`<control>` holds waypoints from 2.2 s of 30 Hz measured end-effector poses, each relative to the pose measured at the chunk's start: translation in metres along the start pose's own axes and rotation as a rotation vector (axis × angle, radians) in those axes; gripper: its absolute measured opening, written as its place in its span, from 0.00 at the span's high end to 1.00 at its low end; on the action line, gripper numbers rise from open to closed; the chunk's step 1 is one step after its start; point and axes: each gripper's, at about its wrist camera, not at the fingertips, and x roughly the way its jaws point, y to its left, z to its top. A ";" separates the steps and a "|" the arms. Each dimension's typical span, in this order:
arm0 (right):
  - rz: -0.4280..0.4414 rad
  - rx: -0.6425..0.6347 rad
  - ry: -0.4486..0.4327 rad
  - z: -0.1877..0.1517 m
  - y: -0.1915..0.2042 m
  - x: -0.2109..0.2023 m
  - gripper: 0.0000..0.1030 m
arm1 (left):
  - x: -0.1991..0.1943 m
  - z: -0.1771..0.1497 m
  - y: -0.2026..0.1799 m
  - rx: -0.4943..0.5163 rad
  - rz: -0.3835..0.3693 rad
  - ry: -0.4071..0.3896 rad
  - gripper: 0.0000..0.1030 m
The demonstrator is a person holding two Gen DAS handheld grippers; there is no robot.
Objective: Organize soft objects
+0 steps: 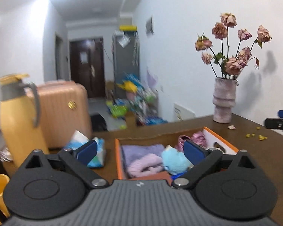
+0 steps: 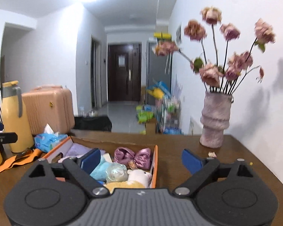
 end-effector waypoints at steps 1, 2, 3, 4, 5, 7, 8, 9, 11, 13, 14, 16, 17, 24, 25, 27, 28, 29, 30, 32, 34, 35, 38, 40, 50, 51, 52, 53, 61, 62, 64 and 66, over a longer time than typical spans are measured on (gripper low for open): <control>-0.006 -0.005 -0.037 -0.007 0.002 -0.007 0.06 | -0.005 -0.006 -0.002 0.006 0.021 -0.030 0.00; -0.017 -0.017 -0.080 -0.015 0.006 -0.013 0.05 | -0.009 -0.012 -0.004 0.017 0.041 -0.054 0.00; -0.028 -0.027 -0.111 -0.022 0.010 -0.018 0.04 | -0.013 -0.017 -0.007 0.025 0.054 -0.078 0.00; -0.037 -0.032 -0.135 -0.029 0.013 -0.023 0.04 | -0.016 -0.022 -0.008 0.026 0.058 -0.098 0.00; -0.041 -0.032 -0.149 -0.032 0.016 -0.026 0.04 | -0.019 -0.026 -0.009 0.025 0.059 -0.113 0.00; -0.057 -0.028 -0.148 -0.038 0.022 -0.029 0.04 | -0.025 -0.030 -0.009 0.004 0.058 -0.122 0.00; -0.062 -0.026 -0.144 -0.040 0.024 -0.030 0.04 | -0.027 -0.031 -0.008 -0.005 0.055 -0.121 0.00; -0.059 -0.024 -0.144 -0.041 0.025 -0.031 0.04 | -0.030 -0.032 -0.007 -0.009 0.052 -0.124 0.00; -0.054 -0.018 -0.142 -0.043 0.028 -0.033 0.04 | -0.035 -0.032 -0.006 -0.014 0.045 -0.130 0.00; -0.058 -0.009 -0.145 -0.044 0.028 -0.034 0.04 | -0.040 -0.032 -0.005 -0.025 0.035 -0.130 0.00; -0.055 -0.004 -0.145 -0.045 0.029 -0.036 0.04 | -0.042 -0.033 -0.004 -0.031 0.031 -0.130 0.00; -0.052 0.010 -0.147 -0.047 0.031 -0.043 0.04 | -0.050 -0.035 -0.004 -0.044 0.036 -0.133 0.00; -0.047 0.018 -0.143 -0.049 0.031 -0.047 0.04 | -0.055 -0.036 -0.004 -0.049 0.043 -0.133 0.00; -0.017 0.062 -0.105 -0.075 0.046 -0.115 0.04 | -0.130 -0.071 -0.012 -0.111 0.062 -0.120 0.00; -0.014 0.061 -0.087 -0.080 0.048 -0.125 0.04 | -0.143 -0.077 -0.014 -0.104 0.072 -0.109 0.00; -0.005 0.070 -0.057 -0.093 0.053 -0.152 0.04 | -0.171 -0.091 -0.020 -0.082 0.095 -0.091 0.00; 0.008 0.074 -0.048 -0.099 0.055 -0.165 0.04 | -0.186 -0.099 -0.023 -0.076 0.109 -0.076 0.00; 0.023 0.076 -0.040 -0.107 0.058 -0.179 0.04 | -0.200 -0.105 -0.024 -0.073 0.118 -0.067 0.00; 0.038 0.068 -0.034 -0.114 0.062 -0.193 0.04 | -0.216 -0.112 -0.024 -0.074 0.117 -0.067 0.00; 0.048 0.044 -0.020 -0.128 0.070 -0.220 0.04 | -0.242 -0.121 -0.023 -0.083 0.126 -0.087 0.00; 0.029 0.038 -0.016 -0.141 0.078 -0.244 0.01 | -0.262 -0.129 -0.026 -0.067 0.166 -0.086 0.00; 0.022 0.042 -0.016 -0.149 0.083 -0.256 0.00 | -0.269 -0.134 -0.029 -0.044 0.170 -0.082 0.00; 0.067 0.044 -0.014 -0.156 0.090 -0.267 0.00 | -0.280 -0.139 -0.033 -0.033 0.170 -0.071 0.00; 0.054 0.037 -0.017 -0.153 0.091 -0.268 0.00 | -0.281 -0.138 -0.033 -0.060 0.162 -0.070 0.00; 0.063 0.124 -0.001 -0.151 0.077 -0.266 0.00 | -0.280 -0.133 -0.050 -0.031 0.120 -0.085 0.00; 0.067 0.128 -0.001 -0.151 0.077 -0.266 0.00 | -0.280 -0.133 -0.050 -0.033 0.114 -0.084 0.00; 0.067 0.129 -0.002 -0.152 0.078 -0.266 0.00 | -0.280 -0.133 -0.050 -0.033 0.110 -0.083 0.00; 0.065 0.128 -0.003 -0.152 0.078 -0.265 0.00 | -0.280 -0.133 -0.051 -0.032 0.111 -0.083 0.00; 0.066 0.129 0.006 -0.158 0.081 -0.262 0.00 | -0.279 -0.133 -0.047 -0.045 0.129 -0.079 0.00; 0.066 0.129 0.007 -0.158 0.081 -0.261 0.00 | -0.278 -0.132 -0.046 -0.051 0.134 -0.076 0.00; 0.066 0.128 0.009 -0.158 0.081 -0.261 0.00 | -0.277 -0.133 -0.045 -0.051 0.137 -0.069 0.00; 0.064 0.129 0.010 -0.158 0.081 -0.260 0.00 | -0.277 -0.133 -0.044 -0.051 0.140 -0.067 0.00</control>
